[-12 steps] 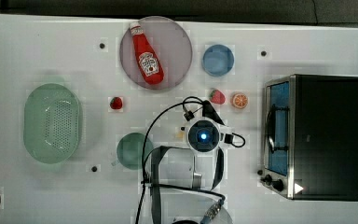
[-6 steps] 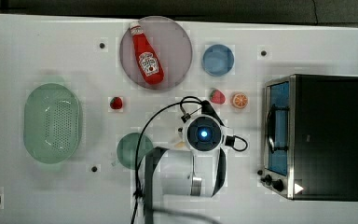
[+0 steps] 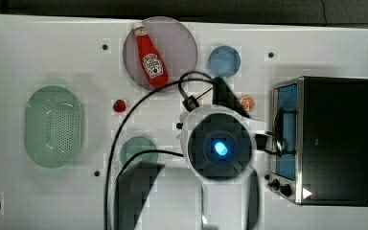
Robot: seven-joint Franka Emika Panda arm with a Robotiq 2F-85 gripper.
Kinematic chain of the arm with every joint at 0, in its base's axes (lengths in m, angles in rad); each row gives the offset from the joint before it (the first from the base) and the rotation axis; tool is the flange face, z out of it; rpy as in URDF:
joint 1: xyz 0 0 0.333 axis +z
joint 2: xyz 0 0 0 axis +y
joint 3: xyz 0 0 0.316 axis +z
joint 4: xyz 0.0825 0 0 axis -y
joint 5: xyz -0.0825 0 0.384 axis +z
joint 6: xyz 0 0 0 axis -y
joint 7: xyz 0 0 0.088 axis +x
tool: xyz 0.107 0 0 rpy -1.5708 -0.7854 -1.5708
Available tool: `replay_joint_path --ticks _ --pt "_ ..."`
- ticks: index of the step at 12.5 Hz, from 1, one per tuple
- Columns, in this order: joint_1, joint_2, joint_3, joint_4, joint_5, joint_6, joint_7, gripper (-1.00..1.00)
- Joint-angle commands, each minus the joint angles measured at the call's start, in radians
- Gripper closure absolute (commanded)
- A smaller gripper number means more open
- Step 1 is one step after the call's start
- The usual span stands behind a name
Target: Pick banana from table and place on oven.
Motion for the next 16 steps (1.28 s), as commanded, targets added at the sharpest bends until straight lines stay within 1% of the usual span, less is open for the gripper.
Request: replay_joint_path --ticks 1,4,5,7,8,10,14,16 --pt "-0.02 0.019 -0.014 0.117 0.016 -0.189 0.018 0.48" --pt "-0.041 0.05 -0.09 0.244 0.01 -0.263 -0.017 0.48" --pt "-0.047 0.07 -0.129 0.279 0.0 -0.271 -0.082 0.48" --pt "-0.055 0.129 -0.213 0.335 -0.033 -0.271 -0.28 0.48" --pt "-0.057 0.163 -0.258 0.359 -0.034 -0.27 -0.365 0.48" --pt "-0.06 0.223 -0.349 0.385 -0.034 -0.249 -0.478 0.48" --pt "-0.07 0.331 -0.501 0.381 -0.032 -0.059 -0.684 0.48" --pt "-0.076 0.395 -0.549 0.38 0.008 -0.041 -0.756 0.48"
